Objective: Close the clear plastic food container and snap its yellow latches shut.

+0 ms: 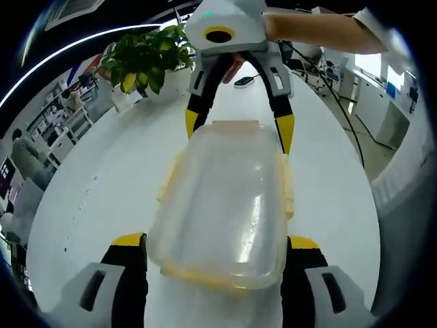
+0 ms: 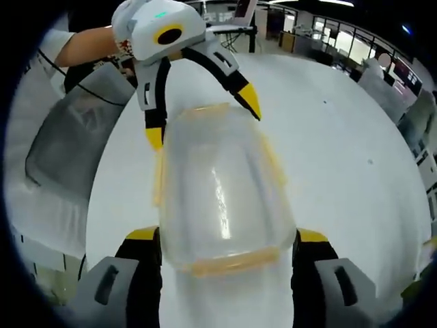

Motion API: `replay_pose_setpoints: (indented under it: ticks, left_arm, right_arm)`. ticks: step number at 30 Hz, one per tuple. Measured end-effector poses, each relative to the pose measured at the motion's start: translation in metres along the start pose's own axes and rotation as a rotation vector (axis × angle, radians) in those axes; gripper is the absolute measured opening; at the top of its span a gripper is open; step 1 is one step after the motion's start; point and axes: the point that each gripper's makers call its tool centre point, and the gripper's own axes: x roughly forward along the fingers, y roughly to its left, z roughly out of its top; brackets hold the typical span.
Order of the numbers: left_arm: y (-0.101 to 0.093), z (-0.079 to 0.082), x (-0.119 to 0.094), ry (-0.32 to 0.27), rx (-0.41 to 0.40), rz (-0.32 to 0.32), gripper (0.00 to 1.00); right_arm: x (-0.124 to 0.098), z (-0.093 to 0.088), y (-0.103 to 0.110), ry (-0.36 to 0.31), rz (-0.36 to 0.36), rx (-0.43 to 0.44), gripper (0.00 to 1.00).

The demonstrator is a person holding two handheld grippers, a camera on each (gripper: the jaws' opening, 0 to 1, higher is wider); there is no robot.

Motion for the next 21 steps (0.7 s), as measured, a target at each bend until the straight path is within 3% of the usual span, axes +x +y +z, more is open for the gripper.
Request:
replay_pose_setpoints:
  ticks: [13, 21]
  left_arm:
    - [0.003, -0.010, -0.007, 0.031, 0.012, -0.002, 0.77]
    - [0.010, -0.034, -0.023, 0.073, 0.029, 0.001, 0.77]
  right_arm:
    - [0.008, 0.011, 0.002, 0.008, 0.002, -0.005, 0.76]
    - [0.022, 0.035, 0.007, -0.030, -0.001, 0.002, 0.76]
